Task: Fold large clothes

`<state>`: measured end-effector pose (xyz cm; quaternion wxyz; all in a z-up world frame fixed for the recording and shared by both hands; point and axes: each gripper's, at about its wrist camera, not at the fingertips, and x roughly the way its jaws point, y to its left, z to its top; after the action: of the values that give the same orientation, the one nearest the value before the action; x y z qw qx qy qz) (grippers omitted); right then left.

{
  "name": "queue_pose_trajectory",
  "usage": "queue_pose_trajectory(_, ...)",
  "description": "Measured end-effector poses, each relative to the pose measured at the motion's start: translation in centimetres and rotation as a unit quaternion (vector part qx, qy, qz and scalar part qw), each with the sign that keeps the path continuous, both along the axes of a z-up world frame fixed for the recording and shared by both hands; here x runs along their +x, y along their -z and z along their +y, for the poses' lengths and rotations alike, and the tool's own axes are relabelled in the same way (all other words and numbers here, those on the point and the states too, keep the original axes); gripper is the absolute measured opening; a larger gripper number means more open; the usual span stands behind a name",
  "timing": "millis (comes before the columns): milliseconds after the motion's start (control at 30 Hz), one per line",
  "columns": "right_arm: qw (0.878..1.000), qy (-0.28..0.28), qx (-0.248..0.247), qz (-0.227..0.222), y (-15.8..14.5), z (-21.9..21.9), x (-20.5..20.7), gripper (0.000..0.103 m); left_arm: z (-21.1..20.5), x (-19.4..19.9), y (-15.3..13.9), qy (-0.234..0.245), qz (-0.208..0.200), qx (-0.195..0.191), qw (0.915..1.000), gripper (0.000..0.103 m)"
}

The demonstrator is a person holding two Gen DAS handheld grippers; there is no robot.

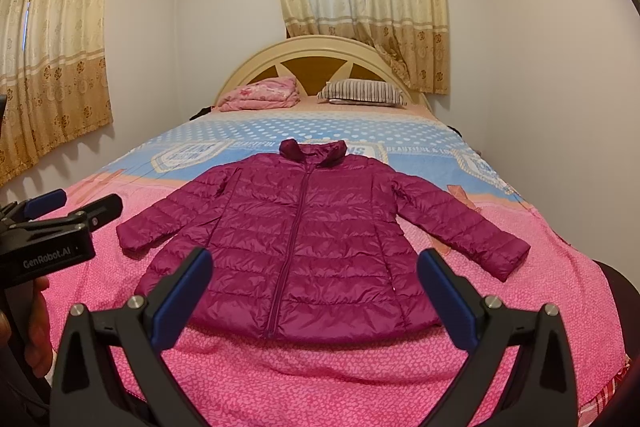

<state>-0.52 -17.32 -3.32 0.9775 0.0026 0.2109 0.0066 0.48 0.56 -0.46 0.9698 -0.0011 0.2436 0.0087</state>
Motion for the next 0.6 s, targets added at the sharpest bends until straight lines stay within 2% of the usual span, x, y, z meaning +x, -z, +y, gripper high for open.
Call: queue_pose_trajectory(600, 1.000, -0.003, 0.000, 0.002, 0.19, 0.17, -0.02, 0.103, 0.57, 0.15, -0.20, -0.004, -0.005, -0.004, 1.0000, 0.102)
